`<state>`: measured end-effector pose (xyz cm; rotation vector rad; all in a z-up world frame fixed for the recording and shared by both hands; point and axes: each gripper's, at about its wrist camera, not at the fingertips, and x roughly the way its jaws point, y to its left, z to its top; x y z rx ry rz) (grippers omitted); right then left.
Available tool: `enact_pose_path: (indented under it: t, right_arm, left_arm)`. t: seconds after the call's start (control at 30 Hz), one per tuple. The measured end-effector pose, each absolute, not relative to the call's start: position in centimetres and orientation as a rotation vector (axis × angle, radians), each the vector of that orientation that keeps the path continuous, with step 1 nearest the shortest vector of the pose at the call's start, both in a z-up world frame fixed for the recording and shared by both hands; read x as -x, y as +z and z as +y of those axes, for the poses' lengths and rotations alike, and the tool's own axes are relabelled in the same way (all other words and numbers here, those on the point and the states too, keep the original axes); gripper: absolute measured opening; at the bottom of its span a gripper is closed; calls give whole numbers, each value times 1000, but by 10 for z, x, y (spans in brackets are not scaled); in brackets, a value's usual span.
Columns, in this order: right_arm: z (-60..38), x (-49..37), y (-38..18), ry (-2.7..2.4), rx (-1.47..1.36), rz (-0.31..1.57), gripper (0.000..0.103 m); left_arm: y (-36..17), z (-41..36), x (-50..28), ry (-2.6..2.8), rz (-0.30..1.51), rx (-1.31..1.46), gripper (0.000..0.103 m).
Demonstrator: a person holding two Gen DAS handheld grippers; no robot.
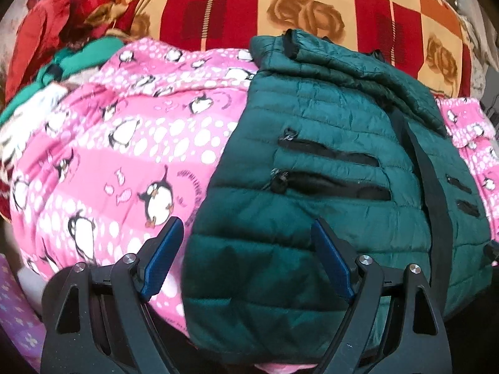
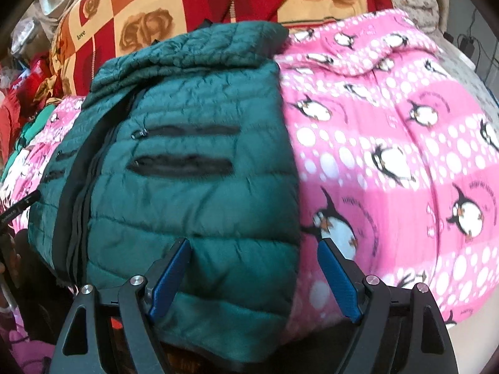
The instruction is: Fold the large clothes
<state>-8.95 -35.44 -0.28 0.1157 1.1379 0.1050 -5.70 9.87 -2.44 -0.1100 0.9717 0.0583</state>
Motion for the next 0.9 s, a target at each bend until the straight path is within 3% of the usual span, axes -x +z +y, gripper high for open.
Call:
enact_pose_path:
  t: [0.3, 0.9]
  right_arm:
    - [-356, 99, -19, 223, -194, 1201, 82]
    - [-337, 99, -32, 336, -217, 1159, 85]
  left_arm:
    - [-44, 131, 66, 8, 1066, 311, 84]
    - [-60, 120, 75, -59, 1130, 289, 92]
